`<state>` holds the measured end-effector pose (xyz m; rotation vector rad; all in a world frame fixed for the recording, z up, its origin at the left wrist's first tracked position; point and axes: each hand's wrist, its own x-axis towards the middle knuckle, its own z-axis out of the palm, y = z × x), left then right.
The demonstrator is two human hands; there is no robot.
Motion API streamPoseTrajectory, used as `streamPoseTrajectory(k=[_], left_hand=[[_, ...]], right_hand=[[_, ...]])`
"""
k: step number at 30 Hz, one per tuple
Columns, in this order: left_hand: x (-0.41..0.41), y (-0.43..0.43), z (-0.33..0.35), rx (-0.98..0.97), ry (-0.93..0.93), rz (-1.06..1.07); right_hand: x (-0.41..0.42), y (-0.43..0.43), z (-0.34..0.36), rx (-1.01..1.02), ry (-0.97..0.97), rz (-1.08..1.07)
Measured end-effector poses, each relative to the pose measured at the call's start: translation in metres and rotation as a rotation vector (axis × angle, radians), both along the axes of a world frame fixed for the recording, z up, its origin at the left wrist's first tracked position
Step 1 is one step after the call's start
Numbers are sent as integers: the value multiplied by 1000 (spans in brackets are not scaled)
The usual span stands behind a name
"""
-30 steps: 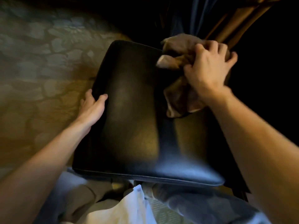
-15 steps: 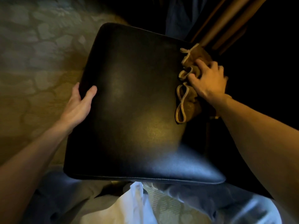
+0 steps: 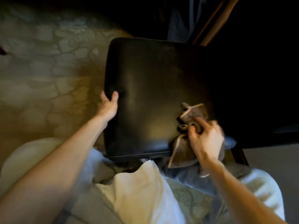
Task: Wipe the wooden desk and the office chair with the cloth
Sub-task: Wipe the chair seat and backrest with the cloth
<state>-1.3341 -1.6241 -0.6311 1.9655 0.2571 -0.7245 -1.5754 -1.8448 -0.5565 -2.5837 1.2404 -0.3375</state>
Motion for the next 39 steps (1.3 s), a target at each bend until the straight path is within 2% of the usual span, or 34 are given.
streamPoseTrajectory(k=[5,7,9,11,14,19,21,24,28,29,31,35,39], left_hand=[[-19,9,7,42,98,-69],[-17,15,9,-38,170,-27],[-10,24,7,-169,330,75],[-2,32,5,-299,432,181],[8,41,4,-404,487,275],[20,56,3,-510,616,213],[23,58,2,-522,636,205],[32,54,-9,-548,684,274],[36,57,-20,-615,746,346],[41,57,-22,-633,760,358],[48,57,-24,-654,777,380],[52,54,-32,-660,817,439],[53,54,-31,-695,816,472]], right_hand=[[47,108,1,65,108,326],[62,124,14,122,111,515],[77,121,24,128,103,633],[97,111,30,118,65,647],[144,99,33,65,-40,679],[244,100,48,-3,-172,707],[284,106,49,-151,-105,758],[354,121,33,-370,94,847],[414,130,-12,-407,655,976],[419,129,-24,-398,746,1005],[415,130,-31,-423,777,1070],[358,133,-22,-390,696,1239],[239,140,-17,-296,561,1412]])
